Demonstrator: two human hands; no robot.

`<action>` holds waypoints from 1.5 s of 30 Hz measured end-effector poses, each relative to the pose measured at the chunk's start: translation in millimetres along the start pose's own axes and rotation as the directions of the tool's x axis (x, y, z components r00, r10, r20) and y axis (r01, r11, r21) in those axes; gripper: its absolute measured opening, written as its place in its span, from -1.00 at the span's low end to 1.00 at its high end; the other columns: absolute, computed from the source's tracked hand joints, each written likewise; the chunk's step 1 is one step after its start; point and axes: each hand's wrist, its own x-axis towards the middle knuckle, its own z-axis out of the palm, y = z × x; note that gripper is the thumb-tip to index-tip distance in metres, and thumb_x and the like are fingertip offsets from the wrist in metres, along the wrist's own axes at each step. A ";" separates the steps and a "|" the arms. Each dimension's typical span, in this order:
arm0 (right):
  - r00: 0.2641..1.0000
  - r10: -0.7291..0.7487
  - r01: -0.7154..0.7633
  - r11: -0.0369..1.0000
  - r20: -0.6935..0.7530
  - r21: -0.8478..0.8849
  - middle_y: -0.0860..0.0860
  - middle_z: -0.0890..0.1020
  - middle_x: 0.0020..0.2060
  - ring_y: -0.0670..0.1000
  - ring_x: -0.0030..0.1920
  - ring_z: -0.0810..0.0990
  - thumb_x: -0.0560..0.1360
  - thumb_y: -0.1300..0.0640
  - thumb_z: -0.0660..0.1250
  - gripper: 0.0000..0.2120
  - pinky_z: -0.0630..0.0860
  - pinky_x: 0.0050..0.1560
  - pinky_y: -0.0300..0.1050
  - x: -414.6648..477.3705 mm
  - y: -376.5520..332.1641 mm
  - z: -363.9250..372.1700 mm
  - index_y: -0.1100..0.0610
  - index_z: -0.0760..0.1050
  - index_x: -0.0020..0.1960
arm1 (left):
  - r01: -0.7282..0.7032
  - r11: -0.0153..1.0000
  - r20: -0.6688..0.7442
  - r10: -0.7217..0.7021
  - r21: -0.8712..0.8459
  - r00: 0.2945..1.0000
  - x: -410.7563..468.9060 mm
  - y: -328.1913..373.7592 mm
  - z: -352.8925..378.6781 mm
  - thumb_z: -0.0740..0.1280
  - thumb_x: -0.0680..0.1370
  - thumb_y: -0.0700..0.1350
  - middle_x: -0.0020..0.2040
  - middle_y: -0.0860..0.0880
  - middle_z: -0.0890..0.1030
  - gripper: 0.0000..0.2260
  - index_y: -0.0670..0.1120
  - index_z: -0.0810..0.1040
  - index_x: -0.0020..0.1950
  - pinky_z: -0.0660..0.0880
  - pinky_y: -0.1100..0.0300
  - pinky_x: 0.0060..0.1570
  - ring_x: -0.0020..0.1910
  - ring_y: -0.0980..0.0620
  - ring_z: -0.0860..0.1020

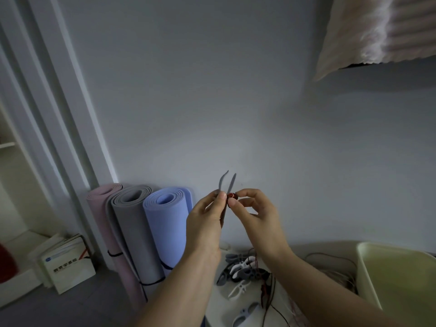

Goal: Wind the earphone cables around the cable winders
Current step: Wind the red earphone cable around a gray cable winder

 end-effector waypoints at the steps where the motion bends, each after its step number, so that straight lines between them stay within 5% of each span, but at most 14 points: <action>1: 1.000 0.011 -0.011 1.000 0.024 0.001 -0.07 0.65 -0.13 -0.21 -0.15 0.58 0.48 0.06 0.40 -0.87 0.45 -0.22 -0.34 1.5 -0.2 -1.5 0.02 0.53 0.00 | 0.003 1.000 -0.002 -0.003 -0.008 1.000 0.0 -0.2 -0.3 0.40 0.52 -0.09 -0.04 0.04 0.70 -0.92 0.00 0.61 0.01 0.42 0.30 -0.09 -0.03 0.20 0.63; 7: 0.997 -0.052 0.052 0.999 0.064 0.003 -0.06 0.67 -0.15 -0.19 -0.10 0.61 0.50 0.06 0.36 -0.89 0.47 -0.19 -0.38 4.0 -5.3 -3.3 0.05 0.54 0.01 | -0.012 0.999 0.005 0.013 -0.052 1.000 -4.0 1.7 3.7 0.38 0.54 -0.11 -0.15 0.08 0.71 -0.95 -0.01 0.61 -0.02 0.43 0.32 -0.11 -0.17 0.27 0.65; 13: 0.996 0.062 -0.061 0.998 0.071 -0.006 -0.03 0.68 -0.25 -0.25 -0.45 0.51 0.53 0.03 0.30 -0.85 0.37 -0.39 -0.41 5.4 -11.7 -2.6 0.10 0.56 -0.01 | -0.032 0.996 -0.071 0.027 -0.083 0.997 -5.2 -1.2 8.2 0.39 0.54 -0.11 -0.12 0.03 0.69 -0.97 0.01 0.60 -0.05 0.45 0.30 -0.11 -0.09 0.16 0.63; 20: 0.985 0.117 -0.112 0.993 0.124 -0.043 -0.03 0.68 -0.29 -0.12 -0.54 0.31 0.52 0.04 0.35 -0.87 0.31 -0.47 -0.27 13.6 -15.9 -8.3 0.09 0.59 -0.05 | 0.019 0.996 -0.017 -0.020 -0.086 1.000 -5.7 -0.5 5.6 0.38 0.54 -0.12 -0.10 0.02 0.68 -0.97 0.00 0.59 -0.05 0.42 0.26 -0.14 -0.04 0.12 0.62; 31: 0.967 0.107 -0.066 0.982 0.233 -0.177 -0.13 0.61 -0.41 -0.22 -0.56 0.38 0.52 0.12 0.35 -0.85 0.30 -0.49 -0.37 26.2 -28.9 -23.8 0.18 0.63 -0.04 | 0.066 0.997 0.191 -0.059 -0.031 0.980 0.8 9.1 -10.2 0.37 0.53 -0.19 -0.13 -0.07 0.71 -0.91 -0.16 0.64 -0.02 0.54 0.22 0.00 -0.11 0.09 0.66; 35: 0.952 0.128 -0.069 0.975 0.278 -0.211 -0.08 0.65 -0.31 -0.19 -0.54 0.33 0.50 0.07 0.37 -0.83 0.29 -0.48 -0.36 30.5 -28.8 -29.7 0.15 0.64 -0.02 | 0.078 0.996 0.277 -0.086 0.039 0.957 3.8 14.0 -16.6 0.35 0.53 -0.21 -0.11 -0.08 0.71 -0.89 -0.18 0.64 0.00 0.54 0.21 0.00 -0.10 0.09 0.67; 40: 0.945 0.138 -0.088 0.981 0.297 -0.173 -0.18 0.60 -0.44 -0.15 -0.50 0.25 0.50 0.03 0.35 -0.80 0.23 -0.47 -0.34 34.2 -24.5 -38.7 0.12 0.65 0.00 | 0.066 0.997 0.234 -0.071 0.026 0.970 4.6 16.1 -17.4 0.35 0.54 -0.23 -0.16 -0.08 0.71 -0.90 -0.19 0.64 -0.01 0.55 0.21 -0.02 -0.15 0.08 0.66; 45: 0.962 0.048 0.060 0.923 0.268 -0.381 -0.19 0.67 -0.19 -0.29 -0.31 0.56 0.50 0.11 0.37 -0.91 0.40 -0.26 -0.48 33.9 -12.2 -47.0 0.06 0.66 -0.09 | 0.107 0.994 0.205 -0.107 0.014 0.973 5.0 15.7 -16.9 0.36 0.53 -0.21 -0.18 -0.01 0.70 -0.91 -0.14 0.65 -0.02 0.53 0.20 0.00 -0.16 0.12 0.64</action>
